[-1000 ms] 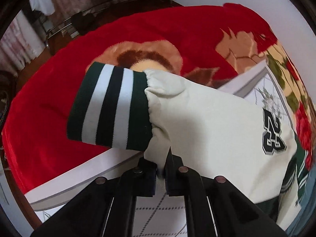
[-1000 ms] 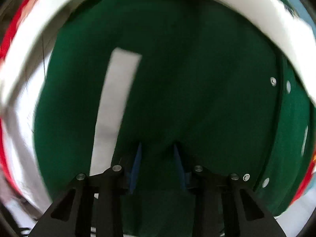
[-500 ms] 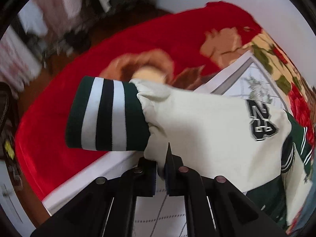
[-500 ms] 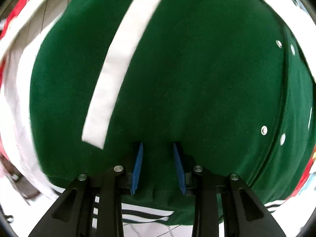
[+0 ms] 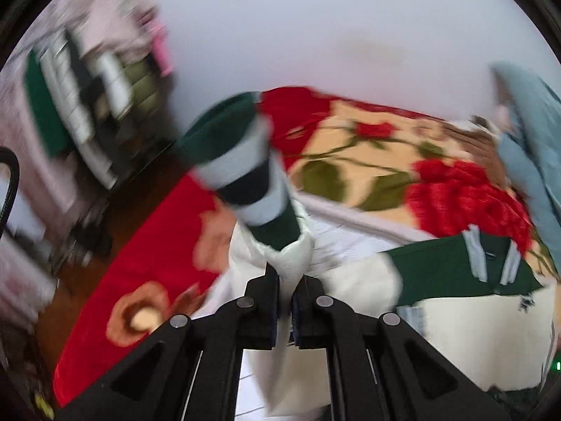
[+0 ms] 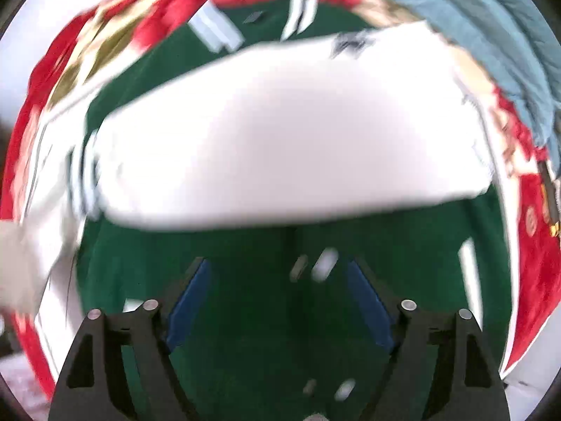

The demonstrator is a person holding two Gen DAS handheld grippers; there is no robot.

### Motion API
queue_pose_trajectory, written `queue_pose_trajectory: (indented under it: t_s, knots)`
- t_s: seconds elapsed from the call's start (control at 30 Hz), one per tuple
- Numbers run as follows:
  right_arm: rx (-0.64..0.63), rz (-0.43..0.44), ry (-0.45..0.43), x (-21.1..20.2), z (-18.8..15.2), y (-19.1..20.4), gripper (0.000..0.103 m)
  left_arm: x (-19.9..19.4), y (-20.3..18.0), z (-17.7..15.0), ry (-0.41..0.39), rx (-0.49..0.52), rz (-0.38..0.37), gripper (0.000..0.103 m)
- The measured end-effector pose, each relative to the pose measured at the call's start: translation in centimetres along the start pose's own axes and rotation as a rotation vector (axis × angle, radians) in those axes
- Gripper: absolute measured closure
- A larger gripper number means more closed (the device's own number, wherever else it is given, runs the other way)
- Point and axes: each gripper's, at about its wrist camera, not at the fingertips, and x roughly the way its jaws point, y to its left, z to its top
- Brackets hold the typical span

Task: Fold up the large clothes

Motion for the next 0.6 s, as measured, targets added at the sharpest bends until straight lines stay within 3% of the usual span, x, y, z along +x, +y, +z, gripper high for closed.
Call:
queue_pose_trajectory:
  t_s: [0.03, 0.07, 0.13, 0.3, 0.43, 0.5, 0.6]
  knots:
    - [0.018, 0.004, -0.008, 0.1, 0.2, -1.4, 0.02, -0.2, -2.2, 0.1, -0.003, 0.031, -0.026, 0.1]
    - [0.033, 0.012, -0.008, 0.0, 3.3, -3.1, 0.02, -0.5, -4.4, 0.0, -0.005, 0.056, -0.053, 0.1]
    - [0.077, 0.011, -0.017, -0.2, 3.8, -6.5, 0.02, -0.9, -9.4, -0.3, 0.0, 0.111, -0.111, 0.1]
    - [0.195, -0.001, 0.011, 2.1, 18.0, -6.0, 0.02, -3.0, -23.0, -2.8, 0.055, 0.224, -0.302, 0.1]
    - [0.295, -0.022, 0.049, 4.5, 19.7, -12.0, 0.02, -3.9, -33.8, -6.0, 0.117, 0.354, -0.414, 0.1]
    - [0.322, -0.041, 0.066, 5.1, 19.6, -14.7, 0.02, -3.6, -38.3, -8.1, 0.165, 0.435, -0.423, 0.099]
    - [0.348, -0.067, 0.105, 6.2, 19.3, -17.9, 0.02, -2.8, -41.1, -10.9, 0.231, 0.515, -0.392, 0.097]
